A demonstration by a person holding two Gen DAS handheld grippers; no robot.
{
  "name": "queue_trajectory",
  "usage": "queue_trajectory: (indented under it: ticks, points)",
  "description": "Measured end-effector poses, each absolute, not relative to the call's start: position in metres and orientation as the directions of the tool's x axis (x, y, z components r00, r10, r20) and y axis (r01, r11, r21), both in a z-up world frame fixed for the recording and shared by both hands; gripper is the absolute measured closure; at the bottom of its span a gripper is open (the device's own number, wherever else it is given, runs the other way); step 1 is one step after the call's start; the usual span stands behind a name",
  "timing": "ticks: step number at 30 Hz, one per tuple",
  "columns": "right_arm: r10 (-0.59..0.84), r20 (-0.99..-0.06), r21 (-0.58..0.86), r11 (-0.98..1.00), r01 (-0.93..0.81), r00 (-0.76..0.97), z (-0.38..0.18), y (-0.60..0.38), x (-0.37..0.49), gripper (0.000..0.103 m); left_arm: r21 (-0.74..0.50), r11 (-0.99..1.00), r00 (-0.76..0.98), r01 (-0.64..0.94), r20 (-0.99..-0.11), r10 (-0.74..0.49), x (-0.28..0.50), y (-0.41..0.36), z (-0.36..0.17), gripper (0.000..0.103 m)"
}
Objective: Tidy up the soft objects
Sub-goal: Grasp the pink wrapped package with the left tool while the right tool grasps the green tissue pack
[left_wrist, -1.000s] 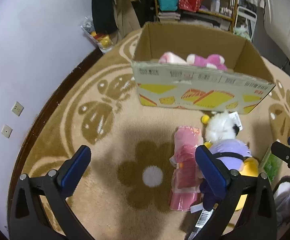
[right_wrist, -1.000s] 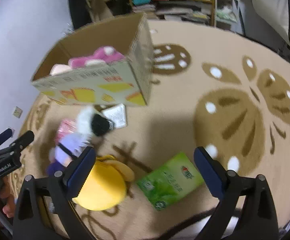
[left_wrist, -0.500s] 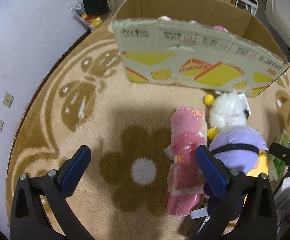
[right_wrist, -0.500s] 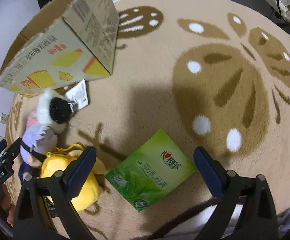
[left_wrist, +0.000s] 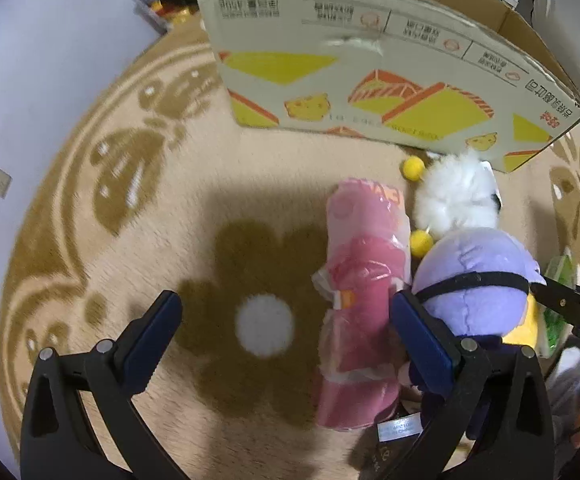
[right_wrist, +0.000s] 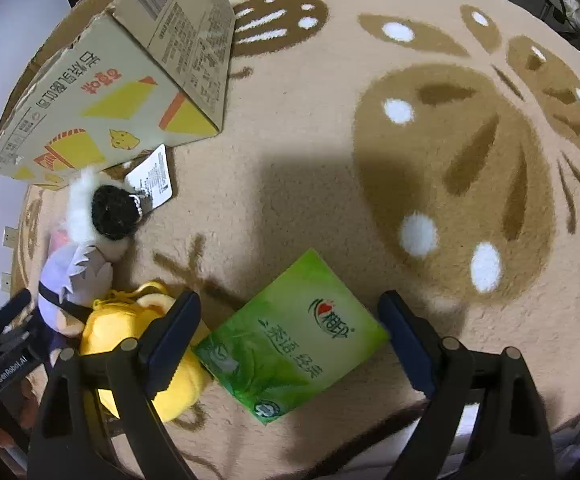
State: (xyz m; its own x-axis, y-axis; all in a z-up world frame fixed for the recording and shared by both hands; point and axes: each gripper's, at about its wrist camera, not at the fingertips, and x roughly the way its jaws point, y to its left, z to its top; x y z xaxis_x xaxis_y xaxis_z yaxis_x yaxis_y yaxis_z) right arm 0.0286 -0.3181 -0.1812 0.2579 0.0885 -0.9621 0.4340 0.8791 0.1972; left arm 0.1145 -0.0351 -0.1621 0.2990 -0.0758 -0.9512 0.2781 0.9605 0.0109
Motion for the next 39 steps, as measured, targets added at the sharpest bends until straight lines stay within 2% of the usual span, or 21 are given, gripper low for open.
queue_trajectory:
  ticks: [15, 21, 23, 24, 26, 29, 32, 34, 37, 39]
  points:
    - [0.088, -0.944, 0.227, 0.873, 0.432, 0.318, -0.166, -0.312, 0.05, 0.009, -0.073, 0.97, 0.247, 0.234, -0.96, -0.132, 0.128, -0.03, -0.182, 0.0]
    - [0.066, -0.948, 0.203, 0.878, 0.433, 0.311, -0.166, -0.316, 0.048, 0.023, -0.08, 0.969, 0.251, 0.234, -0.958, -0.14, 0.125, -0.031, -0.186, 0.003]
    - [0.059, -0.948, 0.197, 0.881, 0.43, 0.313, -0.164, -0.316, 0.049, 0.028, -0.102, 0.965, 0.245, 0.241, -0.956, -0.162, 0.12, -0.032, -0.184, 0.016]
    - [0.06, -0.947, 0.198, 0.882, 0.428, 0.314, -0.167, -0.318, 0.047, 0.029, -0.113, 0.962, 0.243, 0.249, -0.954, -0.175, 0.116, -0.033, -0.182, 0.02]
    - [0.065, -0.947, 0.202, 0.882, 0.425, 0.315, -0.165, -0.317, 0.048, 0.029, -0.129, 0.955, 0.241, 0.268, -0.95, -0.196, 0.113, -0.037, -0.179, 0.036]
    - [0.12, -0.94, 0.25, 0.879, 0.405, 0.321, -0.166, -0.312, 0.049, 0.031, -0.171, 0.944, 0.228, 0.284, -0.944, -0.24, 0.111, -0.04, -0.178, 0.053]
    - [0.139, -0.94, 0.257, 0.889, 0.379, 0.312, -0.169, -0.299, 0.054, 0.032, -0.197, 0.941, 0.218, 0.274, -0.941, -0.26, 0.11, -0.041, -0.179, 0.06]
    - [0.114, -0.945, 0.225, 0.906, 0.359, 0.306, -0.168, -0.293, 0.056, 0.032, -0.203, 0.939, 0.208, 0.277, -0.942, -0.265, 0.111, -0.041, -0.179, 0.06]
    - [0.121, -0.943, 0.235, 0.902, 0.363, 0.31, -0.168, -0.292, 0.057, 0.031, -0.233, 0.933, 0.192, 0.274, -0.937, -0.291, 0.112, -0.042, -0.179, 0.07]
    - [0.13, -0.941, 0.247, 0.894, 0.375, 0.312, -0.168, -0.294, 0.057, 0.031, -0.212, 0.932, 0.205, 0.293, -0.939, -0.278, 0.112, -0.05, -0.177, 0.073]
